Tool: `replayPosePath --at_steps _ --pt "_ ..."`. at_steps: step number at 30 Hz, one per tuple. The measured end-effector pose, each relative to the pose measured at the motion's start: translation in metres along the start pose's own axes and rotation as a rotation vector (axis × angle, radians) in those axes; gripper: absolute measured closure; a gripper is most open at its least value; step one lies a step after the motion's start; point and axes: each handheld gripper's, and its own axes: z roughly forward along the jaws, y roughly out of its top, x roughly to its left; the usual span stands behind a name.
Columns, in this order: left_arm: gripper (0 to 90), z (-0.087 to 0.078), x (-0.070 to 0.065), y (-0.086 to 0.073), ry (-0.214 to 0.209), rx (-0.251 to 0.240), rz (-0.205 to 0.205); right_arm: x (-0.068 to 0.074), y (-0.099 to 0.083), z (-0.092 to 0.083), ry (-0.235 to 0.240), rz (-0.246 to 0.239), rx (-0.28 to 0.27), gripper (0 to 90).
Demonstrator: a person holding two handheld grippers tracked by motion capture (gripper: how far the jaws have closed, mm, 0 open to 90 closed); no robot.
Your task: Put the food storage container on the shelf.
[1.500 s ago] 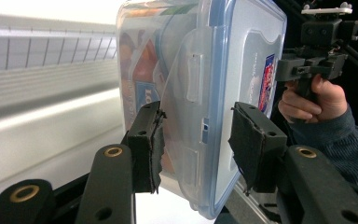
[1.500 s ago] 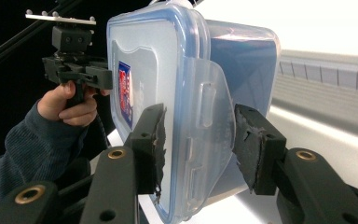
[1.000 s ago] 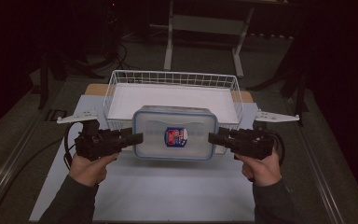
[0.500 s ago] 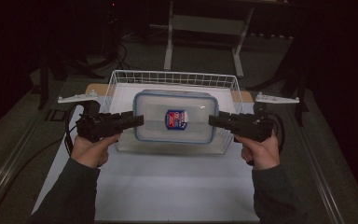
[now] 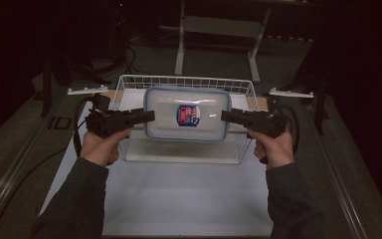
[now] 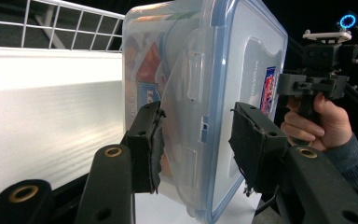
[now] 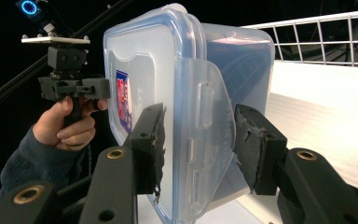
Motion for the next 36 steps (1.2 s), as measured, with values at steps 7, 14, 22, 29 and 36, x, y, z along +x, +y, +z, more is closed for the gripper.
replayPosePath --at_steps 7,14,22,29,36 --pt "53.5 0.006 0.007 0.005 0.009 0.004 -0.023 -0.008 0.007 0.004 -0.006 0.022 0.004 54.2" --pt "53.2 0.009 0.011 0.007 0.017 0.006 -0.028 -0.012 0.01 0.009 -0.019 0.036 0.014 54.0" --pt "53.0 0.011 0.015 0.01 0.029 0.002 -0.034 -0.017 0.012 0.013 -0.02 0.053 0.007 53.8" --pt "53.0 0.015 0.019 0.012 0.032 0.002 -0.052 -0.022 0.015 0.015 -0.024 0.077 0.009 53.7" --pt "52.6 0.018 0.024 0.014 0.038 0.0 -0.069 -0.026 0.017 0.019 -0.03 0.098 0.013 53.6"
